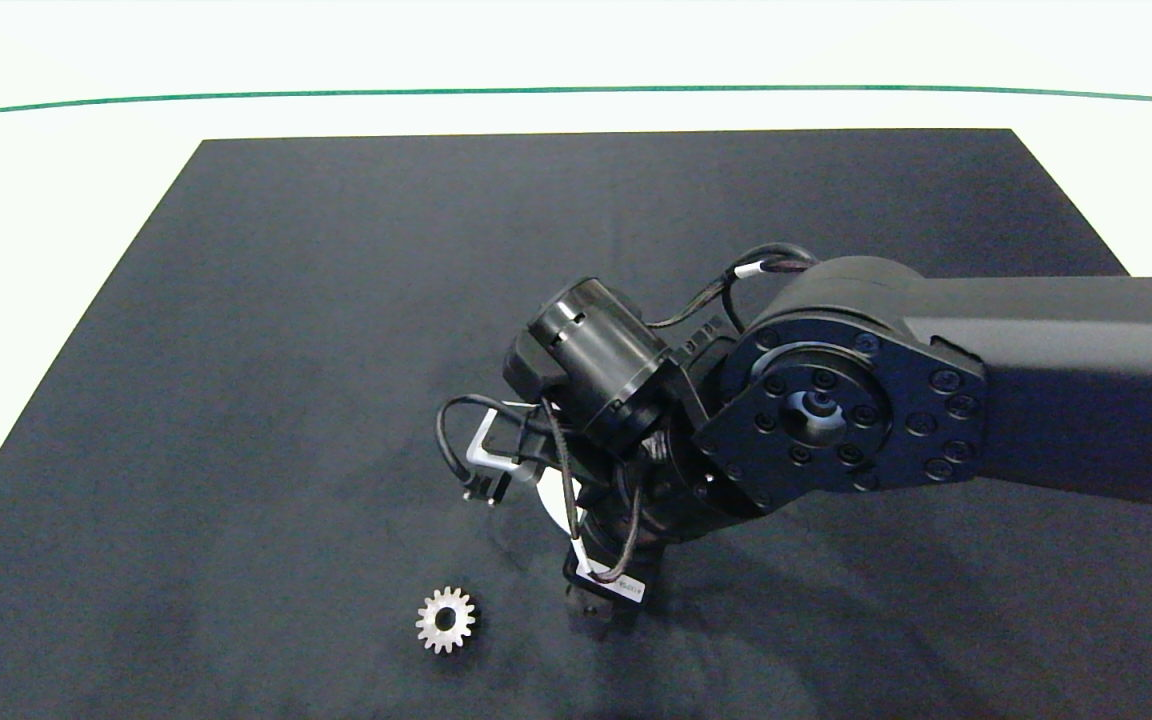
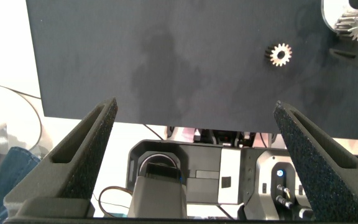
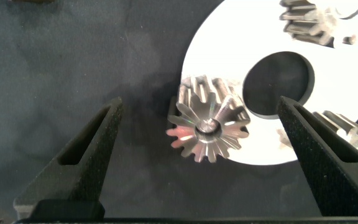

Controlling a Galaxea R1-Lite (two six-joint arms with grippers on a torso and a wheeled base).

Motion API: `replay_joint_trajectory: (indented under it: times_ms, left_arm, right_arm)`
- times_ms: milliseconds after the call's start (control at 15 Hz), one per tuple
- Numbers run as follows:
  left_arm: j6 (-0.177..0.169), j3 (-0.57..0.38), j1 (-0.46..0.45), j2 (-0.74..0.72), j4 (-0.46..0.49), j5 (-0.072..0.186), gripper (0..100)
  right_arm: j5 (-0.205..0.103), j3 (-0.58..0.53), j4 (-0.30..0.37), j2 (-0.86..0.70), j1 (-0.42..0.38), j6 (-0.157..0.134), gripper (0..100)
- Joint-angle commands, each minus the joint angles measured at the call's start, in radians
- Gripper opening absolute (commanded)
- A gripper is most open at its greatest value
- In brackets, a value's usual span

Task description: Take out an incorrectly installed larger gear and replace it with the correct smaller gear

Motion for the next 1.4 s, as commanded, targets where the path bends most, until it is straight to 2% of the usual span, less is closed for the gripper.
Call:
replay_joint_trajectory:
  times_ms: [67,333,533,1400]
  left_arm:
    - [-0.002,0.000,0.000,-0.001,0.010,0.001,100]
    - [0.000,0.000,-0.004,-0.007,0.010,0.001,100]
    - [0.000,0.000,-0.004,-0.007,0.010,0.001,100]
    - [0.000,0.000,-0.004,-0.019,0.008,0.001,100]
  right_arm:
    - [-0.002,-0.003,0.005,0.020,-0.002,-0.005,94]
    - [-0.002,-0.003,0.003,0.033,-0.008,-0.005,87]
    - [-0.002,-0.003,0.003,0.028,-0.012,-0.016,81]
    - [-0.002,0.004,0.005,0.026,-0.031,-0.016,54]
